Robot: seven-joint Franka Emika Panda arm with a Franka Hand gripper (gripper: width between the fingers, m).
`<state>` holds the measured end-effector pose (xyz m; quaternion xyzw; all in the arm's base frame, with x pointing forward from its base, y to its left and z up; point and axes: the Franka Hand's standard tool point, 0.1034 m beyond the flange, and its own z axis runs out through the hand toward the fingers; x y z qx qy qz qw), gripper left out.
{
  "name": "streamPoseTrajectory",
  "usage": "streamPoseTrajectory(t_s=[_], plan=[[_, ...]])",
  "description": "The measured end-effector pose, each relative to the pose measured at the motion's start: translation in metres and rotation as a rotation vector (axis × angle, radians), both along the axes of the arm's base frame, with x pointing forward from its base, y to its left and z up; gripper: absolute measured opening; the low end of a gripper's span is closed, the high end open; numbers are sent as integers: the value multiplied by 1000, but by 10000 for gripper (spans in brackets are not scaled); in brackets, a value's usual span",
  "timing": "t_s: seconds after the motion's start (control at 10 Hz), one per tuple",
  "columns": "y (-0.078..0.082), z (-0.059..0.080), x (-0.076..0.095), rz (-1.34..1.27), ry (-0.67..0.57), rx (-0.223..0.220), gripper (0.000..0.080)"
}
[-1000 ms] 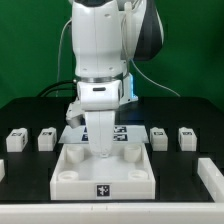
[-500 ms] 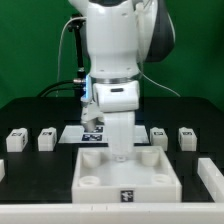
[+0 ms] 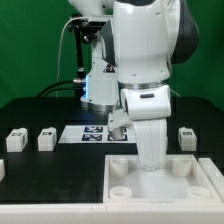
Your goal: Assemble one leg
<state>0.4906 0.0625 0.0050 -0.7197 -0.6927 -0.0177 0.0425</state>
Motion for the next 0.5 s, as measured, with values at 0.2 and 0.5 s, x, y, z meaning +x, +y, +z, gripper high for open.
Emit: streamPoseTrajectory(t_s=[0.2,0.5], plan=[[1,0,-1,-6,4,-1,51],[0,0,0,-9,4,-1,261]])
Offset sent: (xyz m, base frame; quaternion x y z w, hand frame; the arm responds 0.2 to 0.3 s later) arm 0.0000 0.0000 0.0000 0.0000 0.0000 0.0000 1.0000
